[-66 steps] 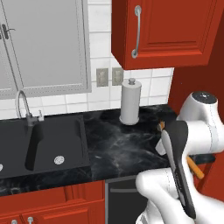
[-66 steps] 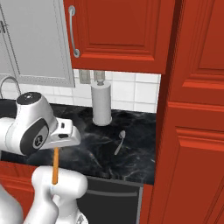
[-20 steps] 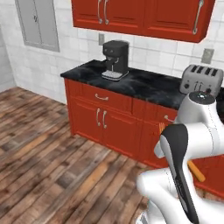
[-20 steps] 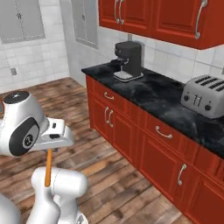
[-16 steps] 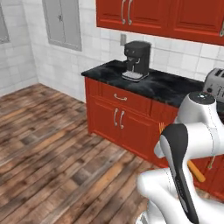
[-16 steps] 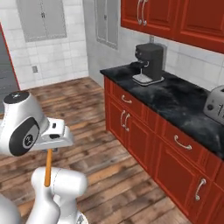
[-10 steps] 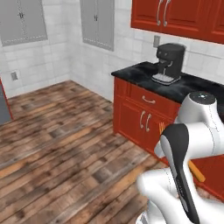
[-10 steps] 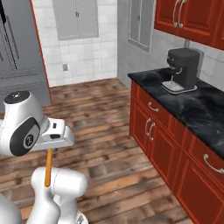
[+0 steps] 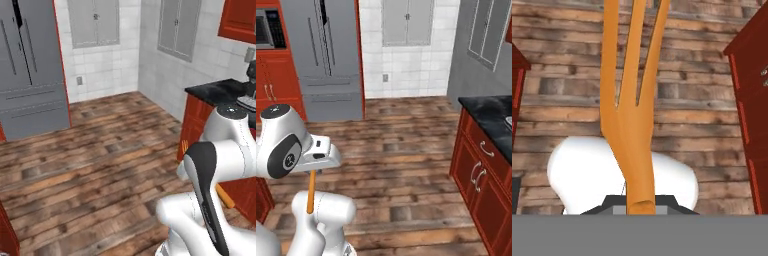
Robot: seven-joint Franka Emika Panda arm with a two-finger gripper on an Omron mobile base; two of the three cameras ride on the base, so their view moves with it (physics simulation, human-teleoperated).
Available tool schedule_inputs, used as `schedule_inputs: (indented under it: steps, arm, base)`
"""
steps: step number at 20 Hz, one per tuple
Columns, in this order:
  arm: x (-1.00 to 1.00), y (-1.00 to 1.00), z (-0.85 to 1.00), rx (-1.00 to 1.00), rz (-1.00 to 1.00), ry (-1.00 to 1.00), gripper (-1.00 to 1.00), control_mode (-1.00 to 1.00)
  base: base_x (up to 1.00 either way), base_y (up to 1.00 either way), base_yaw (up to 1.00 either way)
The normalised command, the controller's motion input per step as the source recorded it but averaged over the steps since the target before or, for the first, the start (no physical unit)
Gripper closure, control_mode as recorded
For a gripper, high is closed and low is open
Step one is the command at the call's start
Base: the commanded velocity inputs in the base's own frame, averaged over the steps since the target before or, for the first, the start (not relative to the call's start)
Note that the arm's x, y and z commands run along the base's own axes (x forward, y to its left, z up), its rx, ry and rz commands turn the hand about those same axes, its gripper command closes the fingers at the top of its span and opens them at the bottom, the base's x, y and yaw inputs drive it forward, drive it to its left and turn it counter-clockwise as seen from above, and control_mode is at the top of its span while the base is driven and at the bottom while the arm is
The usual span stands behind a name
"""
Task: Take the fork and place it on the left side of the plate. Then take the spoon and place it on the right side of the plate. Make sure they're directly next to the plate.
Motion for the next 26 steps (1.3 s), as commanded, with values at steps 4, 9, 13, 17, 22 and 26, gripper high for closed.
schedule_inputs:
  steps: [4,9,13,17,22,26]
  arm:
    - [0.0,0.0,0.0,0.0,0.0,0.0,1.0,1.0]
    - [0.0,0.0,0.0,0.0,0.0,0.0,1.0,1.0]
    - [0.0,0.0,0.0,0.0,0.0,0.0,1.0,1.0]
    - [0.0,0.0,0.0,0.0,0.0,0.0,1.0,1.0]
    - [0.0,0.0,0.0,0.0,0.0,0.0,1.0,1.0]
    - [0.0,0.0,0.0,0.0,0.0,0.0,1.0,1.0]
  base:
    - [1.0,-0.05,0.42]
    - [1.0,-0.1,0.4]
    - [1.0,-0.07,0.42]
    - [1.0,-0.13,0.45]
    - [1.0,-0.1,0.45]
    - [1.0,-0.08,0.45]
